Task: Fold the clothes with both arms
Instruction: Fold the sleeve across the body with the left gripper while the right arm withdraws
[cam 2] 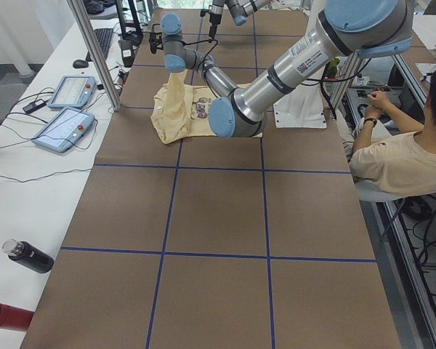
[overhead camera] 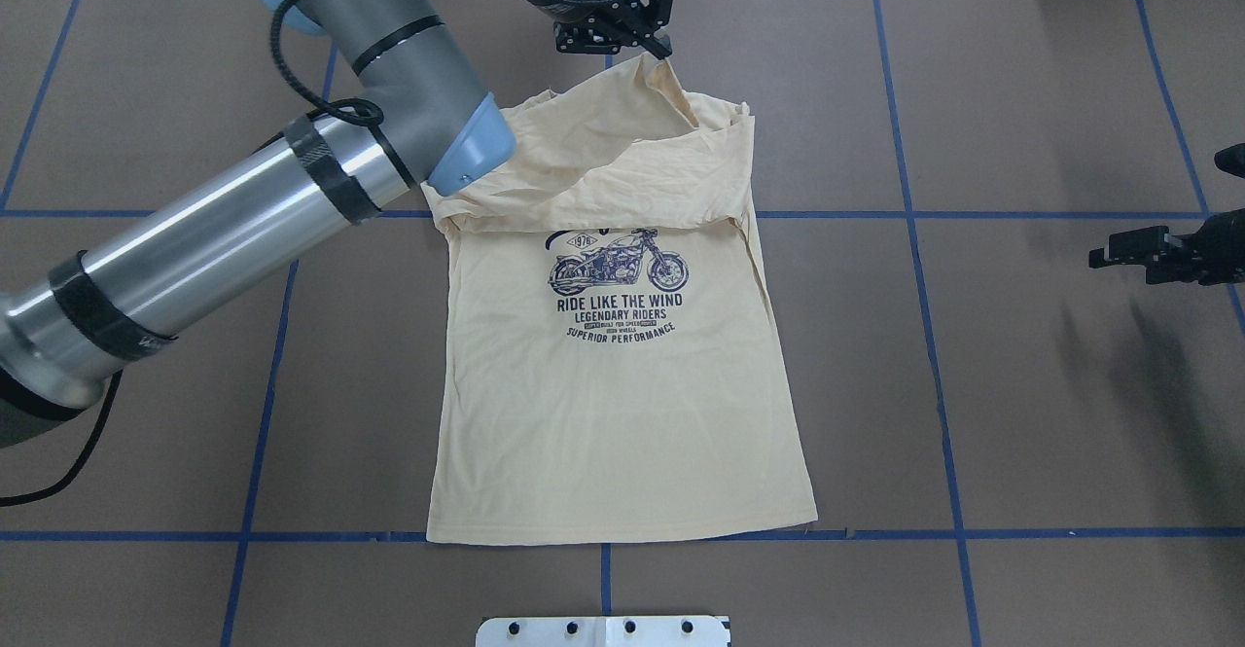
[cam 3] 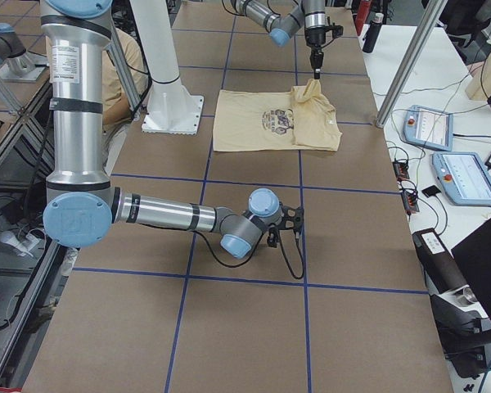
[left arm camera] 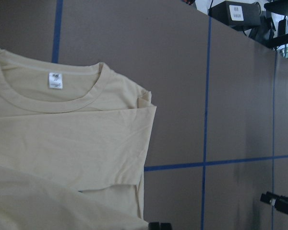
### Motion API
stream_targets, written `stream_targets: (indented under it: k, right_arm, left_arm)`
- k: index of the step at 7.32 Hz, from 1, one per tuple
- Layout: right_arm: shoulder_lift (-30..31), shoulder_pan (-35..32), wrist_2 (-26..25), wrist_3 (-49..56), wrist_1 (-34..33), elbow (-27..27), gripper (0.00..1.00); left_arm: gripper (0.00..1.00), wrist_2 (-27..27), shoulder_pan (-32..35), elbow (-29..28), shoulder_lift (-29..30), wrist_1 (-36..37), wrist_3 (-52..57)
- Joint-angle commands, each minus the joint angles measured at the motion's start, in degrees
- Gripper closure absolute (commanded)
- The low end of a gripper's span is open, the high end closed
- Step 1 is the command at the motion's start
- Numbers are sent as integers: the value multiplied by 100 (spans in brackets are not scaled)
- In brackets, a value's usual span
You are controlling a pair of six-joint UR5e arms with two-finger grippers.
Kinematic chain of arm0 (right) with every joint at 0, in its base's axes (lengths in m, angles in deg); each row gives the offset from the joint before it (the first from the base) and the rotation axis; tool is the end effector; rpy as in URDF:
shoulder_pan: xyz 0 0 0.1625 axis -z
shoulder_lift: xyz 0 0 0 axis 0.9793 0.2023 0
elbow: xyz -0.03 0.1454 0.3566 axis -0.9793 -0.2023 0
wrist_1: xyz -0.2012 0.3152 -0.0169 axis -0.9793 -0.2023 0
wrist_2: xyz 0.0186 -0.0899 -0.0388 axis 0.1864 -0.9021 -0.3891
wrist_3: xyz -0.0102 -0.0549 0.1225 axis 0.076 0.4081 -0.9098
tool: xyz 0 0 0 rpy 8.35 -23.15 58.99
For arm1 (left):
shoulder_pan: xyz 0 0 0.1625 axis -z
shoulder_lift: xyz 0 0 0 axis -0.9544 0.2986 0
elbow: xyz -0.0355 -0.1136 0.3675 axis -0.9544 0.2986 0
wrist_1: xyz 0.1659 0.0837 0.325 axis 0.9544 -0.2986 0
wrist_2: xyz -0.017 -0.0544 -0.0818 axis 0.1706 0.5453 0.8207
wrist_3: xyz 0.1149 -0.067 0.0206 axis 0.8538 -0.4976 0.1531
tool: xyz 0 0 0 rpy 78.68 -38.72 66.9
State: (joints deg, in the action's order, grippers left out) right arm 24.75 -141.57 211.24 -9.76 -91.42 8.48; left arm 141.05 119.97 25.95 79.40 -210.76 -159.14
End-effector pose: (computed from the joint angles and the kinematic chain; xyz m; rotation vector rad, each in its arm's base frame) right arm -0.1697 -0.4392 0.6214 0.1423 -1.0444 0.2327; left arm 0.4624 -0.5834 0.0550 0.1284 1.4393 -0.1831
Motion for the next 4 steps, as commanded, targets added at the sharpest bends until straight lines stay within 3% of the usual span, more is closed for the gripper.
stream_targets:
  k: [1,4]
  right_arm:
    - [-47,-4,33,-37,28,-33,0]
    - [-64,-4,42,-63,37,-33,0]
  left_arm:
    - [100,-945,-391,-1071,549,-669,-37]
    - [97,-1649,-821,-1400,603,-1024,-46]
